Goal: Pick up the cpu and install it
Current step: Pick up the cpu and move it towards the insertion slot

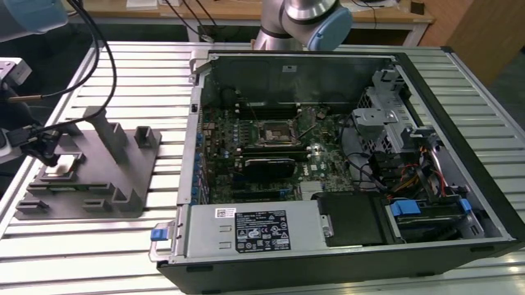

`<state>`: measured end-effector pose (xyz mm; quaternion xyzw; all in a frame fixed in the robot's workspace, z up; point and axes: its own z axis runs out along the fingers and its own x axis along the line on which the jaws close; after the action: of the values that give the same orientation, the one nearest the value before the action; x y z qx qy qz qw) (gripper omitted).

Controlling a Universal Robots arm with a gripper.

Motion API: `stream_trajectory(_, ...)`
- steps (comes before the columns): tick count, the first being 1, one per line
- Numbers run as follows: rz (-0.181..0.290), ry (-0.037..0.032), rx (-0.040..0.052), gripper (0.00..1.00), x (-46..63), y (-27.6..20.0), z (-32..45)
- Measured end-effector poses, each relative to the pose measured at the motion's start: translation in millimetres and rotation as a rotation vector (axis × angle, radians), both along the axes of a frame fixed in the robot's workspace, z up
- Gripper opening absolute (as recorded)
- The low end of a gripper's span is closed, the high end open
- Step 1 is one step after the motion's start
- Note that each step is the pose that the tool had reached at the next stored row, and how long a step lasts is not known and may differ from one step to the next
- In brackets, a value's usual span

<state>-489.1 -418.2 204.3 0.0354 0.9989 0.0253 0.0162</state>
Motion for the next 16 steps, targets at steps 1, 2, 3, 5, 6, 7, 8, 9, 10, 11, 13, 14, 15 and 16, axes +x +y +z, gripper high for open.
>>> stream_trajectory(1,0.0,0.0001,0.0,0.11,-0.1,0.0,-1.1)
stream_trajectory(2,0.0,0.0001,0.0,0.11,-0.1,0.0,-1.9)
stream_trajectory(3,0.0,0.0002,-0.0001,0.11,-0.1,0.0,-1.9)
stream_trajectory(5,0.0,0.0003,-0.0002,0.11,-0.1,0.0,-2.0)
stream_trajectory(6,0.0,0.0003,-0.0001,0.11,-0.1,0.0,-2.0)
stream_trajectory(7,0.0,0.0001,0.0,0.11,-0.1,0.0,-2.2)
stream_trajectory(8,0.0,0.0001,-0.0001,0.11,-0.1,0.0,-2.2)
stream_trajectory(9,0.0,0.0001,-0.0001,0.11,0.0,0.0,-2.2)
stream_trajectory(10,0.0,0.0001,-0.0001,0.11,-0.1,0.0,-2.3)
stream_trajectory(11,0.0,0.0001,-0.0001,0.11,-0.1,0.0,-2.3)
stream_trajectory(13,0.0,0.0001,-0.0001,0.23,0.0,0.0,-2.4)
stream_trajectory(14,0.0,0.0001,-0.0001,0.23,-0.1,0.0,-2.4)
stream_trajectory(15,0.0,0.0001,-0.0001,0.29,-0.1,0.0,-2.4)
stream_trajectory(16,0.0,0.0,0.0,0.35,-0.1,0.0,-2.5)
